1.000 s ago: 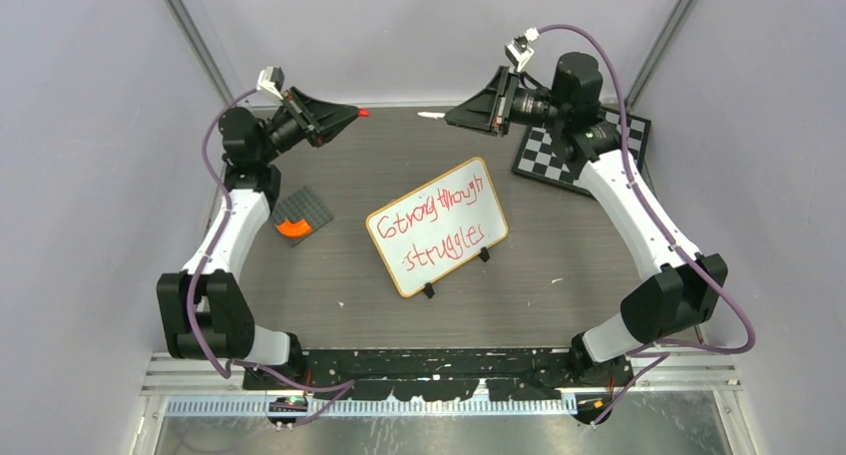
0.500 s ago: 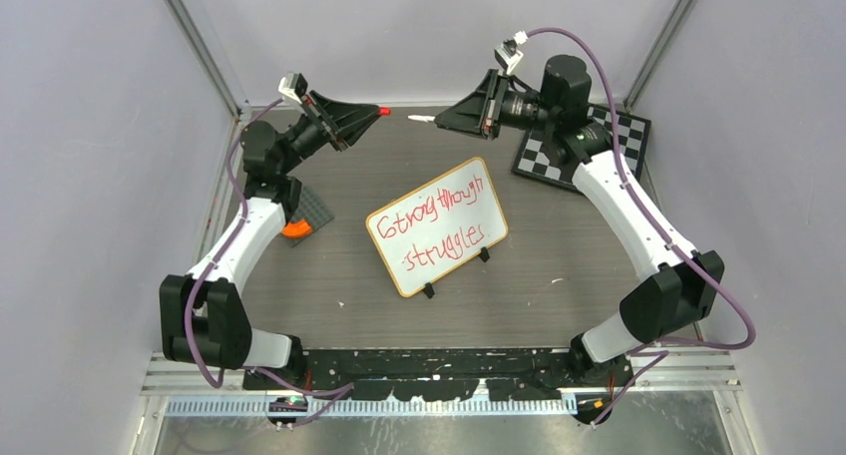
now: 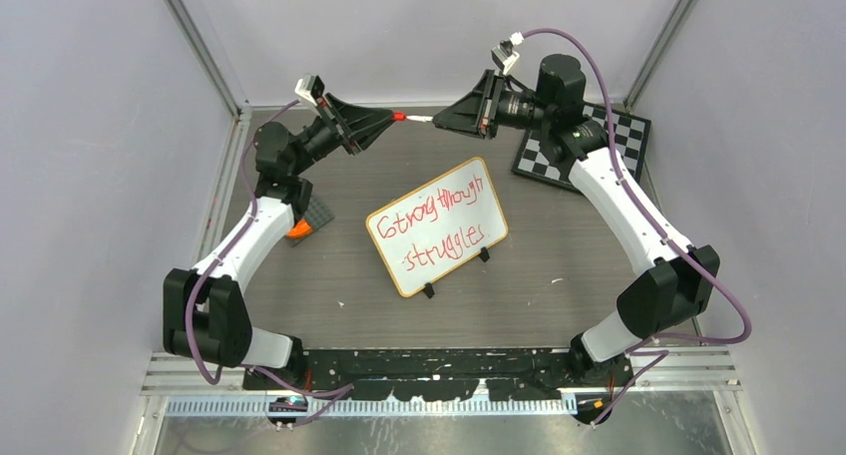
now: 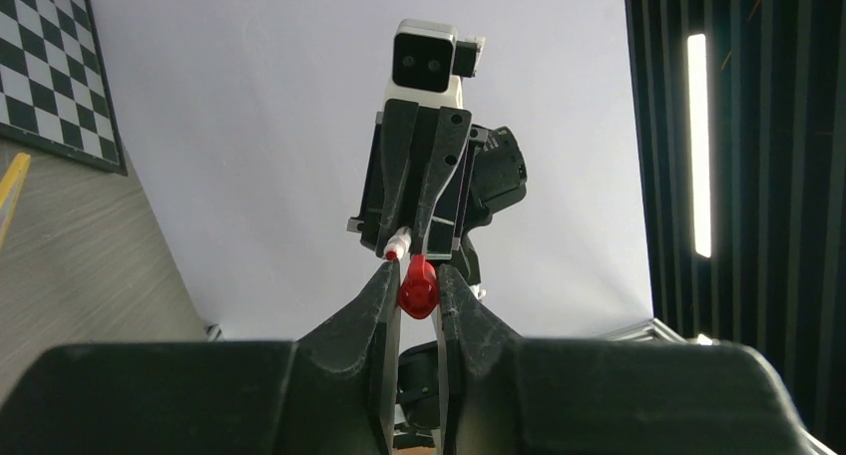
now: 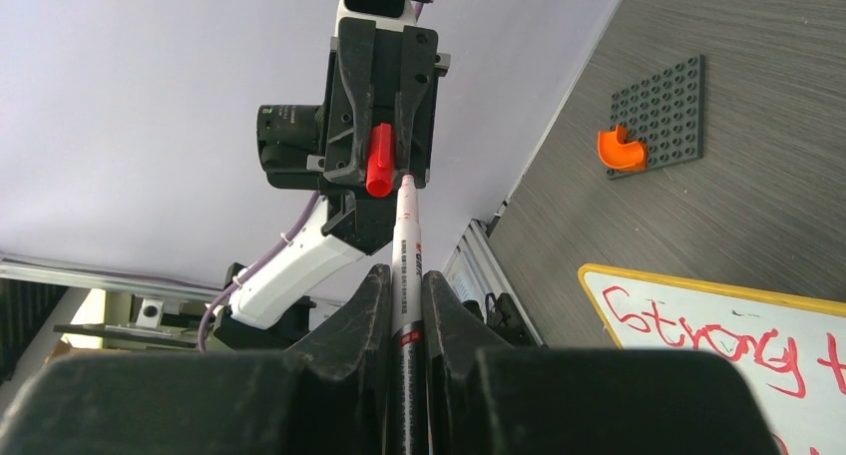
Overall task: Write a sentence on the whiteboard
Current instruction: Close the whiteboard marker at the center of the board.
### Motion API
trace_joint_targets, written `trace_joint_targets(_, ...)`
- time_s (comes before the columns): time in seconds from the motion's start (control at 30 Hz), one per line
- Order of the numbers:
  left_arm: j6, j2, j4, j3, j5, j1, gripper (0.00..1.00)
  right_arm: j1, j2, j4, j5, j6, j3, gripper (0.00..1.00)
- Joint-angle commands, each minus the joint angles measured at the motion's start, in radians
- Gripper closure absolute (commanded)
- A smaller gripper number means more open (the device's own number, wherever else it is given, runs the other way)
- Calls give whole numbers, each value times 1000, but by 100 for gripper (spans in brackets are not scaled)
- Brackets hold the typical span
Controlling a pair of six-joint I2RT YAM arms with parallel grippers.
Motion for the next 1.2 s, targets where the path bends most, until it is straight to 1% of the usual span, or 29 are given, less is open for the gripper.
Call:
trace_joint_targets(0.0,28,7,45,22,-6,-8,100,4,-13,12,-7,-15,48,100)
trace_joint_targets(1.17,92,19,8,-3,-16,-10,100,5,-29,21,-32,-17,36,100)
